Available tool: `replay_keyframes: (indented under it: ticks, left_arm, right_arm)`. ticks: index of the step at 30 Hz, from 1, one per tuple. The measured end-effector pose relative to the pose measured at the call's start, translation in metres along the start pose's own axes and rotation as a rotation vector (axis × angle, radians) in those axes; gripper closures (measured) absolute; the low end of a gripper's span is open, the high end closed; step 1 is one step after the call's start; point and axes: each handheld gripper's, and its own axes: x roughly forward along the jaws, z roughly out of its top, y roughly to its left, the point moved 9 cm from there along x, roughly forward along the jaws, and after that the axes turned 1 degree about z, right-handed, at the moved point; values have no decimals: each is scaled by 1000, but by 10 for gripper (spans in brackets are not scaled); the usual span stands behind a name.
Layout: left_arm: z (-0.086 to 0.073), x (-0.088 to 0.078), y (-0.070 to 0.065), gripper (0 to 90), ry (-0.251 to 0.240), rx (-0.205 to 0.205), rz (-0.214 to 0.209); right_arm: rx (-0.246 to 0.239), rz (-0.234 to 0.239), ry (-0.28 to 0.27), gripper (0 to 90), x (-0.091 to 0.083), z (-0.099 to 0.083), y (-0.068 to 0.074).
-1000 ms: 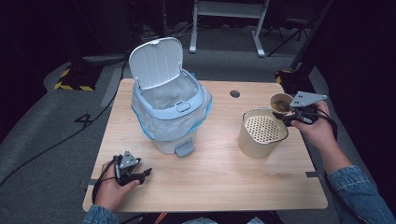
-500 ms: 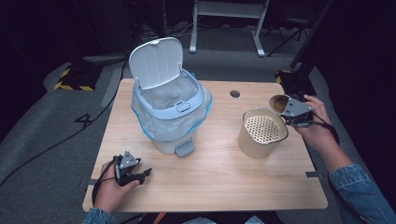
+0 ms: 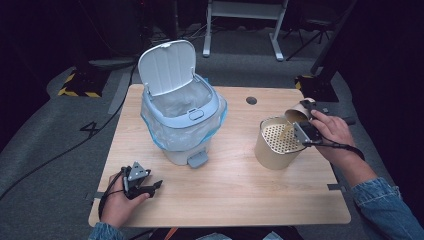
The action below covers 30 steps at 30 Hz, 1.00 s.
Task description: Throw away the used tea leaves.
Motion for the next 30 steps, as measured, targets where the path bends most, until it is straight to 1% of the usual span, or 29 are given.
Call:
replay_keyframes:
  ticks: [1,2,7,9,10,13,14,15,16,17,19,21,22,25,30]
  left_arm:
    - [0,0,0,383,-1,2,0]
    - [0,0,0,383,-1,2,0]
    - [0,0,0,383,0,3,2]
    - [0,0,0,383,0,3,2]
    - [0,0,0,383,0,3,2]
    - [0,0,0,383,0,3,2]
    - [0,0,0,383,0,3,2]
    - [0,0,0,383,-1,3,1]
    - [0,0,0,383,0,4,1]
    - [0,0,0,383,0,3,2]
    - [0,0,0,383,0,3,1]
    - [0,0,0,383,-1,3,2]
    - [0,0,0,383,0,3,2]
    - [0,0,0,383,0,4,1]
    - [0,0,0,383,0,3,2]
  right_arm:
    - [-36,-15,14,350,-1,1,-1]
    - [-83,-39,25,351,-2,3,-2]
    - [-220,-103,66,350,-5,8,-6]
    - [-291,-136,80,350,-7,11,-9]
    - [-312,-145,84,350,-8,12,-10]
    - [-409,-186,103,350,-10,15,-12]
    - [-430,-193,106,350,-10,16,-12]
    - [-462,-211,116,350,-11,16,-13]
    - [-497,-232,126,351,-12,17,-14]
    - [-531,-240,136,351,-13,18,-14]
    - [-647,-282,172,351,-16,20,-16]
    - [-708,-307,186,351,-18,23,-16]
    - [-733,-321,194,351,-19,24,-16]
    - [-785,-337,201,351,-21,27,-15]
    - [-813,-361,228,351,-24,25,-15]
